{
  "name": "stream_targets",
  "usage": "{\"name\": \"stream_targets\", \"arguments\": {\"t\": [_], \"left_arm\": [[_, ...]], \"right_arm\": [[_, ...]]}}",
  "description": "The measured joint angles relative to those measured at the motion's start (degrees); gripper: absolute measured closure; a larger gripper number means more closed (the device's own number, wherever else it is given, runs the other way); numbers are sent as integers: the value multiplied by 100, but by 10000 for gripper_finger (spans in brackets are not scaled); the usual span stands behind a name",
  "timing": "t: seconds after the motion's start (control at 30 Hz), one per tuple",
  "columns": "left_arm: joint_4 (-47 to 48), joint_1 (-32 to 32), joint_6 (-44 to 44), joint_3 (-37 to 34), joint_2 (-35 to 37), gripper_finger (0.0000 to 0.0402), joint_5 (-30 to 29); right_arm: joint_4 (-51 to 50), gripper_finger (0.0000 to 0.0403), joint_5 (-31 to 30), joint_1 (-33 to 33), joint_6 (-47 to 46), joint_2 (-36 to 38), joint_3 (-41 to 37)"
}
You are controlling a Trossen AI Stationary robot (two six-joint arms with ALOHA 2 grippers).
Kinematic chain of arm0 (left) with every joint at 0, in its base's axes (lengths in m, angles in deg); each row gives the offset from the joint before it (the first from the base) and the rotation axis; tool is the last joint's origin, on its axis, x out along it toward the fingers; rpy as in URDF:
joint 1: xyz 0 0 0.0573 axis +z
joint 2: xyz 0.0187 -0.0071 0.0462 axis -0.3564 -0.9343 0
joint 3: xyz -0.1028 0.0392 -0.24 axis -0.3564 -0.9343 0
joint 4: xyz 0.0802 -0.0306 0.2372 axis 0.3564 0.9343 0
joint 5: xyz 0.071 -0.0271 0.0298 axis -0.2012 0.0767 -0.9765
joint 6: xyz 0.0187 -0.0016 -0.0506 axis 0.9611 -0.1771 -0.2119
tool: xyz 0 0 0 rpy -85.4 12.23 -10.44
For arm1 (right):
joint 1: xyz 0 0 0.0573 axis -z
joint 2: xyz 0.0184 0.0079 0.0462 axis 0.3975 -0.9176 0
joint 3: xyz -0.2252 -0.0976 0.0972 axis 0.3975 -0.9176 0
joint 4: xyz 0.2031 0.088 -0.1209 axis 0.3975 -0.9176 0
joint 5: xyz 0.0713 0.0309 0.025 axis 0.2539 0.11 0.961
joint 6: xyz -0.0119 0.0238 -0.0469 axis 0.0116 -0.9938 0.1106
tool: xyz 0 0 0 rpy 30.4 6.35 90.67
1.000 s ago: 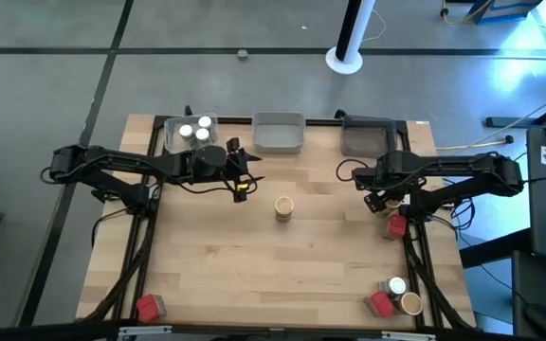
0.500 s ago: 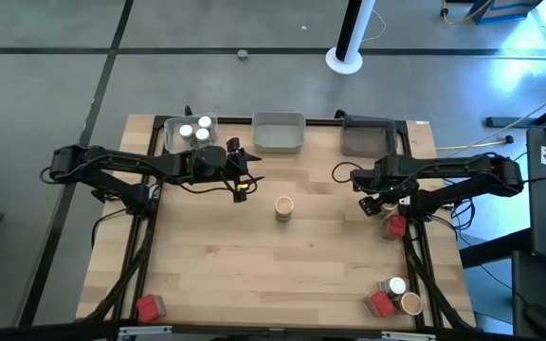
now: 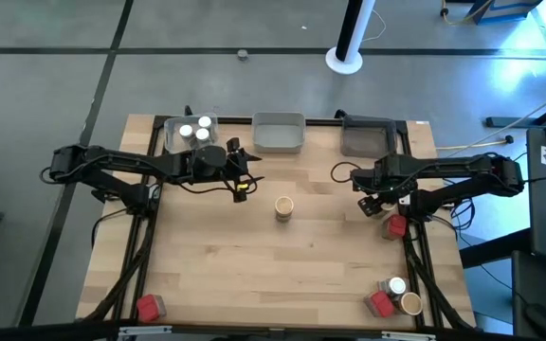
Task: Sort spices by type
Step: Put the gold seasoning bottle into the black bin
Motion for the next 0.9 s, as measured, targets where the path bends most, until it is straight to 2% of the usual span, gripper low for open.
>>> {"name": "stream_targets", "arguments": {"t": [0.17, 0.43, 0.67, 0.9], "left_arm": [[-2, 2, 0, 0, 0, 157, 0], [2, 2, -2, 0, 0, 157, 0], [4, 2, -2, 0, 0, 157, 0], [4, 2, -53, 0, 0, 157, 0]], "right_arm": [[49, 115, -161, 0, 120, -15, 154], [-79, 114, -556, 0, 254, -11, 1013], [-357, 114, -1252, 10, 403, -11, 1837], [-358, 111, -1858, 555, 861, -7, 2440]]}}
